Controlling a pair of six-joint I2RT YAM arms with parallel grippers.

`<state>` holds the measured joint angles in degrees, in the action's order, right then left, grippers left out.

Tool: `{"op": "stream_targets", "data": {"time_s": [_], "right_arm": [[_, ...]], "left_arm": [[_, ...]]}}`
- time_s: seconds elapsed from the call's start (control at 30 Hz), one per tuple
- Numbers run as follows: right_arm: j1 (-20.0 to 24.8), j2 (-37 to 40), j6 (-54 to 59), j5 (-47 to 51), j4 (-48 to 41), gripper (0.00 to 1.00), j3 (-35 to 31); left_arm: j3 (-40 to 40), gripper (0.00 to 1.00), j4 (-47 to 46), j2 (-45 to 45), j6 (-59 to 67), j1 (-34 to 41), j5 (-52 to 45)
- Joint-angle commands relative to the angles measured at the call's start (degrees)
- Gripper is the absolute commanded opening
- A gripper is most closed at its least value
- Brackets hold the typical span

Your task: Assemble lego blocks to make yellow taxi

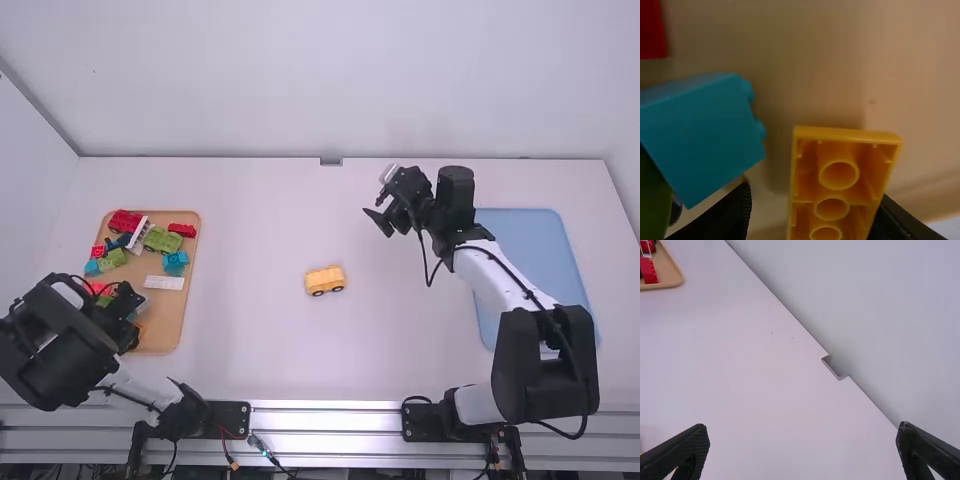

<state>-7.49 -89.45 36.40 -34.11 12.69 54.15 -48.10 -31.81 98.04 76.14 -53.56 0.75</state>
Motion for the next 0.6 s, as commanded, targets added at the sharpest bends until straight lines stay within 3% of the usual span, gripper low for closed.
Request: {"op": "stream_targets", "data": {"time_s": [0.0, 0.27, 0.57], "right_arm": [[0.07, 0.94, -0.22, -0.13, -0.02, 0.99, 1.7], [0.07, 0.94, -0.22, -0.11, -0.09, 0.99, 1.7], [0.07, 0.94, -0.61, -0.11, -0.09, 0.99, 1.7]], "left_arm": [[1.33, 0.55, -0.66, 0.55, 0.37, 0.04, -0.09], [1.16, 0.29, -0.63, 0.55, 0.2, 1.51, 0.33], [1.11, 0.29, -0.02, 0.55, 0.2, 1.9, 0.2]]}}
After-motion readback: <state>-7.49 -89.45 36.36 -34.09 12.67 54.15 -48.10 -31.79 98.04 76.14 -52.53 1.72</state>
